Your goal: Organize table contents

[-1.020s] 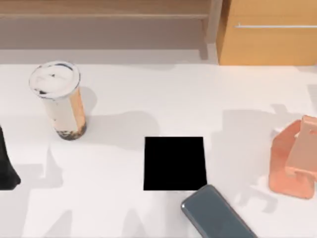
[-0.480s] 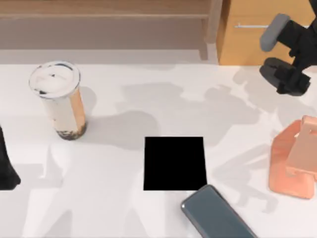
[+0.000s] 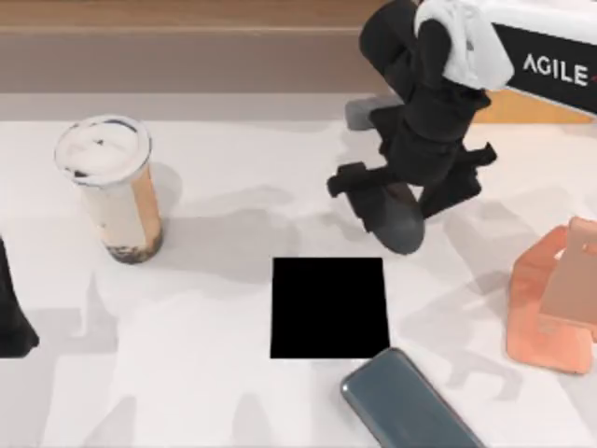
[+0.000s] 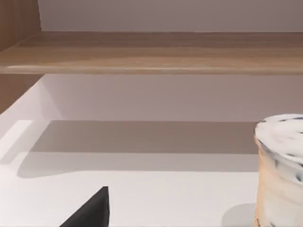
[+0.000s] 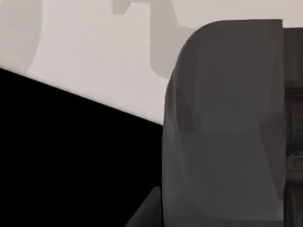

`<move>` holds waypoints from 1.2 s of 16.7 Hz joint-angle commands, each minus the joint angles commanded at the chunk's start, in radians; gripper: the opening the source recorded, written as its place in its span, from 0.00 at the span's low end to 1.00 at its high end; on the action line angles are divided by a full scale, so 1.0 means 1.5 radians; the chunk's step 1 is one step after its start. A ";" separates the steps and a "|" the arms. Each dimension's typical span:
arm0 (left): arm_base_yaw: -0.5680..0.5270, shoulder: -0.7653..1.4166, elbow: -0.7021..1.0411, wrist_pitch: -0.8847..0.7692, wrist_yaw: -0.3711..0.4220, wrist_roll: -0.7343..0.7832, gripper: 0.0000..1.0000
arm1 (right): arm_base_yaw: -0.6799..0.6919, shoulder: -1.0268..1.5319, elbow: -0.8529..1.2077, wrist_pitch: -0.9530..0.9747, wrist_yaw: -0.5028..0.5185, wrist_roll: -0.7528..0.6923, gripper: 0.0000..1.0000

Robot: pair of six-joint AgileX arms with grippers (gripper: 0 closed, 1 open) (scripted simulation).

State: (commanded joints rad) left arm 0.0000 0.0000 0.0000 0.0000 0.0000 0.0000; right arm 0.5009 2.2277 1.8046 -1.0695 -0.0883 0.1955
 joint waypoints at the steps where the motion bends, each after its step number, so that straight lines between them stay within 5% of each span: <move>1: 0.000 0.000 0.000 0.000 0.000 0.000 1.00 | 0.027 0.006 0.002 -0.004 0.006 0.071 0.00; 8: 0.000 0.000 0.000 0.000 0.000 0.000 1.00 | 0.153 0.027 -0.003 -0.030 0.046 0.372 0.00; 20: 0.000 0.000 0.000 0.000 0.000 0.000 1.00 | 0.164 0.034 -0.017 -0.014 0.051 0.396 0.00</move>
State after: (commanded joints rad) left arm 0.0000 0.0000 0.0000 0.0000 0.0000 0.0000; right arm 0.7472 2.2794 1.7786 -1.0904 -0.0121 0.7898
